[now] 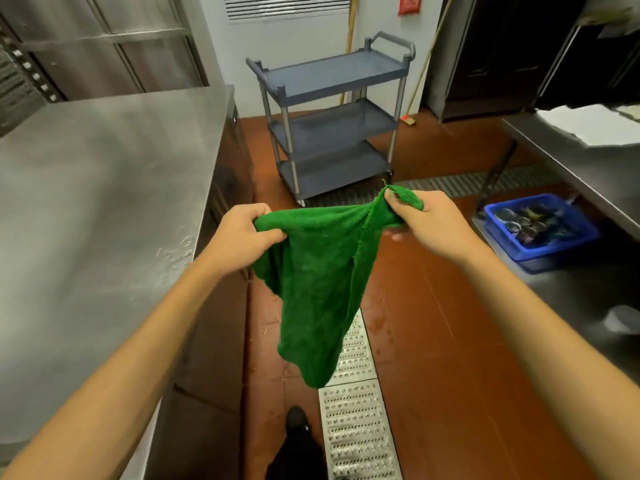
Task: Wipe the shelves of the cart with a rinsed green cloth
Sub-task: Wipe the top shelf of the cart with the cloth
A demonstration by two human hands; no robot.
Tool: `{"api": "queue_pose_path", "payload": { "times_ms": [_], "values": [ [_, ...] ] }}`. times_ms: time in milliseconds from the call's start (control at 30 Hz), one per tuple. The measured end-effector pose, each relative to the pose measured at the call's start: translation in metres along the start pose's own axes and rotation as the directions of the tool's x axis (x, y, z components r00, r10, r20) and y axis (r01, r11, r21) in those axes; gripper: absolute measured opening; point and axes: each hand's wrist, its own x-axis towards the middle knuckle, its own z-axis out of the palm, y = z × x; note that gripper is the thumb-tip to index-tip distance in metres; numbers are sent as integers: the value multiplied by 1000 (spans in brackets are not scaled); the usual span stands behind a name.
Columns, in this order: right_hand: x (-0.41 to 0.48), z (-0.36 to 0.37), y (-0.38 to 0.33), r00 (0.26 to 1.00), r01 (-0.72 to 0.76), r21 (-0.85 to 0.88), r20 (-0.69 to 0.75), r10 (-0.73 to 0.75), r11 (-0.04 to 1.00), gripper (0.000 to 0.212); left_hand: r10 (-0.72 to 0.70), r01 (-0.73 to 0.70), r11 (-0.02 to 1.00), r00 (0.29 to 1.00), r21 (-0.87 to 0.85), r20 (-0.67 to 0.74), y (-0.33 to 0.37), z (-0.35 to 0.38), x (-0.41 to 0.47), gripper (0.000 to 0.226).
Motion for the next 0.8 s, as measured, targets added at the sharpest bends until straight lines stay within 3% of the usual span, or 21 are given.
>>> {"api": "queue_pose_path", "payload": {
  "times_ms": [100,233,400,500,567,667,800],
  "values": [
    [21,-1,5,991,-133,197,32,130,971,28,41,-39,998,999,51,-35,-8,4,36,29],
    [59,2,11,979,-201,374,39,202,905,31,86,-85,990,996,114,-4,-16,0,88,37],
    [128,7,14,943,-309,688,133,304,656,26,96,-104,989,992,102,79,-19,-11,158,44],
    [172,10,13,923,-351,753,176,343,557,26,81,-89,996,970,27,227,-25,-20,203,47],
    [198,10,12,924,-330,762,140,356,557,35,79,-100,993,952,57,297,-28,-25,231,50],
    [231,13,10,930,-307,754,107,353,580,41,76,-94,994,953,46,294,-33,-27,266,48],
    [275,16,5,954,-275,555,54,295,785,35,86,-107,992,960,67,265,-38,-29,312,45]
  ]
}}
